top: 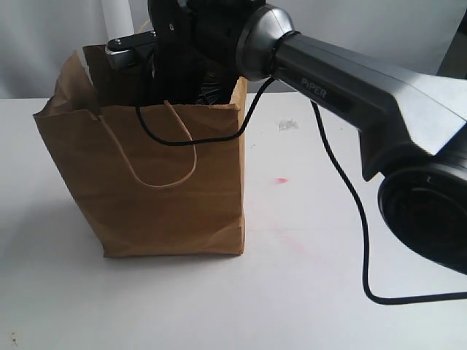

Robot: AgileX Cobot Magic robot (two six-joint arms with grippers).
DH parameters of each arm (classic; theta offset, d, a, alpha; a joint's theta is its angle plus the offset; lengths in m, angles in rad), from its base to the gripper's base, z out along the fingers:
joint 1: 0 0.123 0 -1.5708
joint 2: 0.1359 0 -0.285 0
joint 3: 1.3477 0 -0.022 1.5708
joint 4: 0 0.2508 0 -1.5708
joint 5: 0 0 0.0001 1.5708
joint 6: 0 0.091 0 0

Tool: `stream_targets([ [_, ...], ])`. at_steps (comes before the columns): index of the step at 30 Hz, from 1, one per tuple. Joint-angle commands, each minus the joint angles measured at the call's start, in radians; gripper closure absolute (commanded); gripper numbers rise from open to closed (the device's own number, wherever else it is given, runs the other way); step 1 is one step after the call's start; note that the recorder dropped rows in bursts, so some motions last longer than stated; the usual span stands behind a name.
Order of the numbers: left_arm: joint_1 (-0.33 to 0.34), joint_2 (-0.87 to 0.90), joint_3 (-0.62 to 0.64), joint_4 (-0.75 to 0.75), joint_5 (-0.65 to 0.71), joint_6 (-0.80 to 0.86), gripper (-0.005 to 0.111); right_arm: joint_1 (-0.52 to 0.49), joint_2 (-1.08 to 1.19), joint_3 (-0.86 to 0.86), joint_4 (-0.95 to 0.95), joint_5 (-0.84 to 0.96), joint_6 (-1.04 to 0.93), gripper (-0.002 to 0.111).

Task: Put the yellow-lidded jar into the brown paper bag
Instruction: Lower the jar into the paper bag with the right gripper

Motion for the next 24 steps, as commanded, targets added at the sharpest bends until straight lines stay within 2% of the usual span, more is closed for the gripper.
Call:
stream_targets([
  [1,-0.005,0.003,-0.002,-0.004,-0.009,-0.004,0.106,0.0,0.034,0.014,0.009,0.048,-0.003,0.015],
  [4,-0.005,0.003,-0.002,-0.004,-0.009,-0.004,0.106,0.0,0.034,0.014,0.009,0.048,-0.003,0.003],
  [24,-0.005,0.003,-0.002,-0.004,-0.009,-0.004,0.106,0.0,-0.053,0.014,0.007,0.048,-0.008,0.003],
])
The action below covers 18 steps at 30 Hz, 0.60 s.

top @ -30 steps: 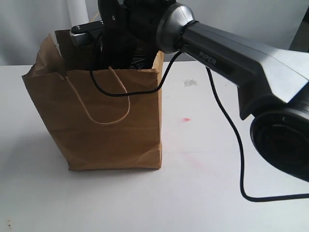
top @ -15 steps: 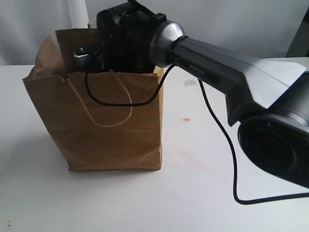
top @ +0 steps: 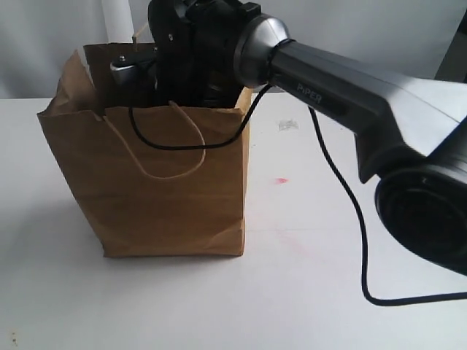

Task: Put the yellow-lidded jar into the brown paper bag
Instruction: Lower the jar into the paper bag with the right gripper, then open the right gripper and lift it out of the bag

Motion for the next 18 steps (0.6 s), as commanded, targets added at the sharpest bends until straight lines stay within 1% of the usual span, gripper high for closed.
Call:
stream_targets([
  [1,-0.005,0.003,-0.002,-0.004,-0.009,-0.004,0.106,0.0,-0.07,0.0,-0.004,0.002,-0.012,0.003],
  [4,-0.005,0.003,-0.002,-0.004,-0.009,-0.004,0.106,0.0,-0.115,0.0,-0.004,0.002,-0.015,0.005],
  [6,-0.005,0.003,-0.002,-0.004,-0.009,-0.004,0.106,0.0,-0.142,0.0,-0.004,0.002,-0.018,0.011],
  [8,-0.005,0.003,-0.002,-0.004,-0.009,-0.004,0.106,0.0,-0.176,0.0,-0.004,0.001,-0.023,0.024],
  [9,-0.005,0.003,-0.002,-0.004,-0.009,-0.004,0.106,0.0,-0.191,0.0,-0.004,-0.001,-0.025,0.032],
  [11,-0.005,0.003,-0.002,-0.004,-0.009,-0.004,0.106,0.0,-0.221,0.0,-0.004,-0.001,-0.027,0.051],
  [14,-0.005,0.003,-0.002,-0.004,-0.009,-0.004,0.106,0.0,-0.258,0.0,0.0,0.002,-0.027,0.083],
  [16,-0.005,0.003,-0.002,-0.004,-0.009,-0.004,0.106,0.0,-0.276,0.0,0.0,0.002,-0.057,0.101],
  [17,-0.005,0.003,-0.002,-0.004,-0.009,-0.004,0.106,0.0,-0.284,0.0,0.0,0.002,-0.069,0.108],
  [18,-0.005,0.003,-0.002,-0.004,-0.009,-0.004,0.106,0.0,-0.291,0.0,0.0,0.002,-0.079,0.108],
])
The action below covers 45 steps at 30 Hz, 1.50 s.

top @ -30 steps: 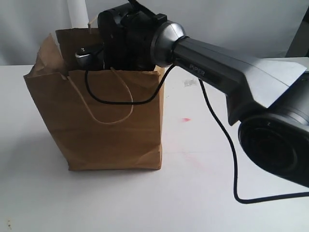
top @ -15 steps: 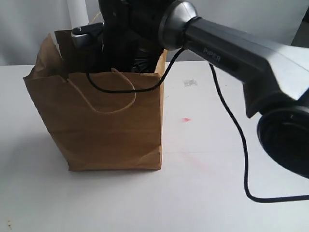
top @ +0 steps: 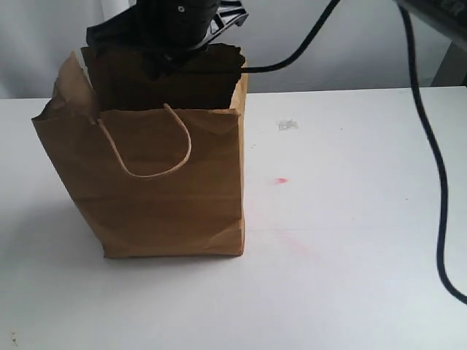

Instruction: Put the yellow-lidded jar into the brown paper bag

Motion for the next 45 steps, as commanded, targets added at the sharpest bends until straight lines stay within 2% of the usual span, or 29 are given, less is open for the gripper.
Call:
stream_targets([
  [1,-0.005,0.003,-0.002,-0.004,-0.009,-0.004,0.106,0.0,-0.044,0.0,0.0,-0.001,-0.063,0.108],
  [12,-0.005,0.003,-0.002,-0.004,-0.009,-0.004,0.106,0.01,-0.214,0.002,0.08,-0.001,-0.109,0.108],
  [16,-0.005,0.003,-0.002,-0.004,-0.009,-0.004,0.106,0.01,-0.315,0.086,0.106,-0.001,-0.14,0.108],
  [25,-0.005,0.003,-0.002,-0.004,-0.009,-0.004,0.106,0.01,-0.655,0.543,0.066,-0.008,-0.148,0.108],
  [37,-0.005,0.003,-0.002,-0.004,-0.009,-0.004,0.106,0.01,-1.16,1.2,0.094,-0.35,-0.148,0.108],
  [45,-0.005,0.003,-0.002,-0.004,-0.009,-0.004,0.106,0.01,-1.386,1.523,0.215,-0.544,-0.148,0.108],
])
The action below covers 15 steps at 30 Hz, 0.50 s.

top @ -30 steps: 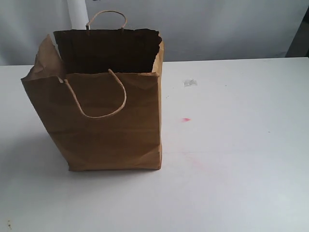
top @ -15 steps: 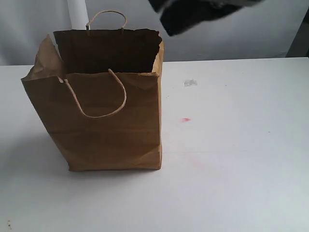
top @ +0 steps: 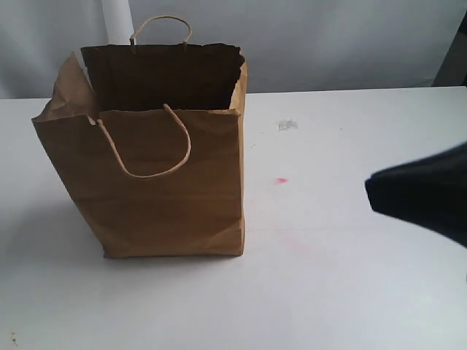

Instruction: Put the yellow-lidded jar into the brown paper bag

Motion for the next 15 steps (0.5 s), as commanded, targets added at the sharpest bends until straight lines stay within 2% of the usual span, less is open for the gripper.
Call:
stream_targets([
  [1,-0.005,0.003,-0.002,-0.004,-0.009,-0.004,0.106,0.0,-0.096,0.149,0.061,-0.135,-0.004,0.108],
  [6,-0.005,0.003,-0.002,-0.004,-0.009,-0.004,0.106,0.0,-0.126,0.271,0.075,-0.221,-0.001,0.108],
  [15,-0.005,0.003,-0.002,-0.004,-0.009,-0.004,0.106,0.0,-0.124,0.302,0.075,-0.208,-0.001,0.108],
])
